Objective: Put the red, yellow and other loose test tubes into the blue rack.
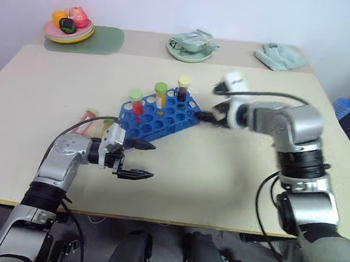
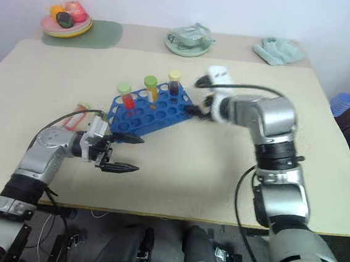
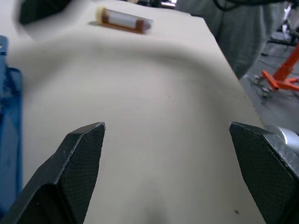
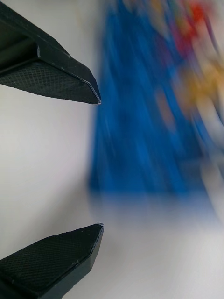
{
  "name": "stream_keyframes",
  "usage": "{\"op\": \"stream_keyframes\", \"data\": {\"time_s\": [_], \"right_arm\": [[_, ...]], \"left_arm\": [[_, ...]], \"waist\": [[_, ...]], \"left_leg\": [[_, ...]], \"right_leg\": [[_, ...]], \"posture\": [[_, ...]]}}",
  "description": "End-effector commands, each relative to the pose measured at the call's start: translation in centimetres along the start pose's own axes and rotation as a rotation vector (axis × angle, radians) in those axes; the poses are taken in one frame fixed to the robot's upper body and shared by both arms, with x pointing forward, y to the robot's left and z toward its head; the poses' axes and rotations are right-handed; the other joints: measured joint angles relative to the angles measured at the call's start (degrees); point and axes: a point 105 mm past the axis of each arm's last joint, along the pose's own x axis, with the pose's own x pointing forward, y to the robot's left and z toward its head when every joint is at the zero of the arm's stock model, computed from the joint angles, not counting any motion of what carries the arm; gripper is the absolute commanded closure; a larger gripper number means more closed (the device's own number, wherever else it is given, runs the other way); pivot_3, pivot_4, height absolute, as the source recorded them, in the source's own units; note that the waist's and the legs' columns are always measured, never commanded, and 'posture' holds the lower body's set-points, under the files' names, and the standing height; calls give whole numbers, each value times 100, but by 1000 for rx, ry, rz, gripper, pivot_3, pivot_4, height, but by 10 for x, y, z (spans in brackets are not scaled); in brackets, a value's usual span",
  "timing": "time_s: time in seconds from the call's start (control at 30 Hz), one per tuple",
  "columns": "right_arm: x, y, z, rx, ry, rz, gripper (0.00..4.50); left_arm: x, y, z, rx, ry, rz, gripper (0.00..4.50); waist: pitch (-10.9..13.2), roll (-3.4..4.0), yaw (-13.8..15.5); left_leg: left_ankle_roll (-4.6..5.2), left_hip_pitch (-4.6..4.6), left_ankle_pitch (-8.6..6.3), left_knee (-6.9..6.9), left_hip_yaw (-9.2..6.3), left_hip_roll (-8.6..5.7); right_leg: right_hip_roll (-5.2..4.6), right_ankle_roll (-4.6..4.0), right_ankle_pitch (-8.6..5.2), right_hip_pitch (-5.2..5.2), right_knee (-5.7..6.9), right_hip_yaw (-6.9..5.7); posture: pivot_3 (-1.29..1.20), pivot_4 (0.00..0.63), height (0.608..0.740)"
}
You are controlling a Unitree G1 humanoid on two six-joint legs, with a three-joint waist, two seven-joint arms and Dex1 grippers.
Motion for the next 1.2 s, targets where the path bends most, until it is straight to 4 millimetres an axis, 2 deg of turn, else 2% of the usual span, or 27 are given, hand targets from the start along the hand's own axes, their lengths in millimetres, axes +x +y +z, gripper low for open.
{"op": "stream_keyframes", "data": {"time_s": [0.03,0.2,0.47,0.57,0.77,0.87,1.1,1.2], "right_arm": [[-24,-39,13,-46,-52,-197,324],[-50,-68,-2,-39,21,-324,324],[-55,-59,6,27,-21,-295,324],[-62,-69,3,51,-11,-350,324],[-89,-110,-15,155,22,-535,324],[-110,-128,-28,224,57,-623,324],[-130,-145,-50,320,122,-706,324],[-128,-141,-59,369,160,-669,324]], "left_arm": [[-2,0,9,31,-29,3,188],[-1,3,10,28,-35,-4,188],[-3,8,11,32,-28,-19,188],[-3,10,12,34,-28,-22,188],[-4,8,11,32,-26,-25,188],[-3,7,10,25,-26,-25,188],[2,7,8,15,-30,-43,188],[5,9,8,13,-35,-54,188]], "waist": [[0,0,-30],[0,0,-60],[0,1,-56],[0,1,-38],[0,1,-18],[0,1,-19],[0,2,-61],[0,2,-42]], "left_leg": [[0,0,0,-1,0,0],[0,-1,0,-6,2,1],[26,1,-14,-4,2,3],[26,0,-14,-3,2,3],[3,-3,-1,-3,2,2],[5,-3,-2,-4,2,2],[26,-1,-14,-4,2,3],[26,0,-13,-3,2,3]], "right_leg": [[0,0,0,1,-6,0],[1,0,0,0,-12,1],[1,0,0,-3,4,1],[1,0,0,-3,4,1],[0,0,0,-1,-6,1],[0,0,0,0,-7,0],[1,0,0,-2,1,2],[1,0,0,-2,4,2]], "posture": [[0,150,740],[0,150,740],[0,150,740],[0,150,740],[0,150,740],[0,150,740],[0,150,740],[0,150,740]]}}
